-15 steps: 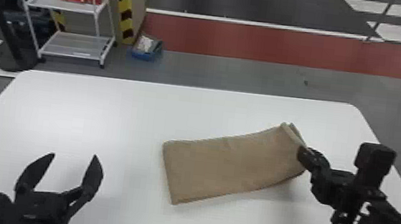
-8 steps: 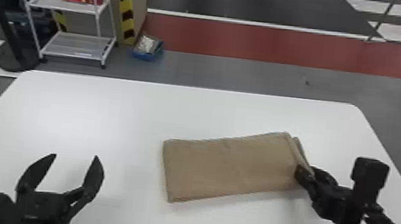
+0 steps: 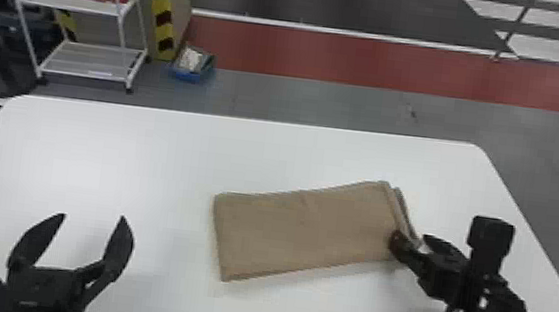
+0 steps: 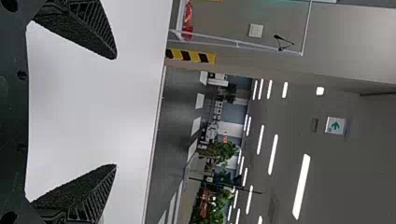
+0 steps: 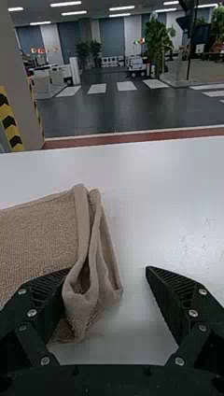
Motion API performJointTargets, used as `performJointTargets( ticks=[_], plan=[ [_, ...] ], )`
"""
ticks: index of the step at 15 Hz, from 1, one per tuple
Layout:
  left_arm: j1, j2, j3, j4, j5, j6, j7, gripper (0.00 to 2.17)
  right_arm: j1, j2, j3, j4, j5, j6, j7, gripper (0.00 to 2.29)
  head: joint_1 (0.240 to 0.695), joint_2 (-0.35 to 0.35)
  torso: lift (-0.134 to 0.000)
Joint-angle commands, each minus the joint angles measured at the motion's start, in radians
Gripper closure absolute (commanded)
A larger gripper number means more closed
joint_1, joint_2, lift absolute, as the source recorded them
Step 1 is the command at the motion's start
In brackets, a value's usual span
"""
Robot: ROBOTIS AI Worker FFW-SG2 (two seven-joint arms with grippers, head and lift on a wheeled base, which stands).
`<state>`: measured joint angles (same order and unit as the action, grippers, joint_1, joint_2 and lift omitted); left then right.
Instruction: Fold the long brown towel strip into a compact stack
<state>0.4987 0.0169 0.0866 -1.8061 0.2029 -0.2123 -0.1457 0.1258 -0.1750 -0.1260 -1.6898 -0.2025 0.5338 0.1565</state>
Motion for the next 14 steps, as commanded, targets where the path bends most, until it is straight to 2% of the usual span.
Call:
performJointTargets(
  ticks=[1,3,5,7,10,12,14],
  plan=[
    [0.000,0.002,0.001,0.001,0.001,0.000,0.000,0.04,-0.005,0.000,0.006,0.007,0.002,-0.010,0.008,0.65,0.695,-0.059,-0.121],
    [-0.002,0.002,0.001,0.004,0.001,0.000,0.000,0.04,-0.006,0.000,0.014,0.006,0.005,-0.010,0.015,1.11,0.695,-0.053,-0.121],
    [0.000,0.003,0.001,0.007,0.001,0.000,0.000,0.04,-0.006,0.000,0.016,0.004,0.005,-0.010,0.015,1.43,0.695,-0.045,-0.121],
    [0.000,0.003,0.001,0.007,0.001,0.000,0.000,0.04,-0.002,0.000,0.008,-0.014,-0.001,-0.016,0.015,1.43,0.695,-0.043,-0.121],
    [0.000,0.003,0.001,0.002,0.001,0.000,0.000,0.04,0.037,0.000,-0.006,-0.205,-0.015,0.024,0.014,1.43,0.695,-0.045,-0.121],
    [0.001,0.003,-0.001,-0.001,0.001,0.003,0.000,0.04,0.055,0.003,0.034,-0.357,-0.012,0.079,0.008,1.43,0.695,-0.040,-0.121],
    [0.004,0.003,0.001,-0.006,0.001,0.003,-0.002,0.04,0.060,0.003,0.118,-0.476,0.005,0.119,-0.005,1.43,0.695,-0.014,-0.121]
  ],
)
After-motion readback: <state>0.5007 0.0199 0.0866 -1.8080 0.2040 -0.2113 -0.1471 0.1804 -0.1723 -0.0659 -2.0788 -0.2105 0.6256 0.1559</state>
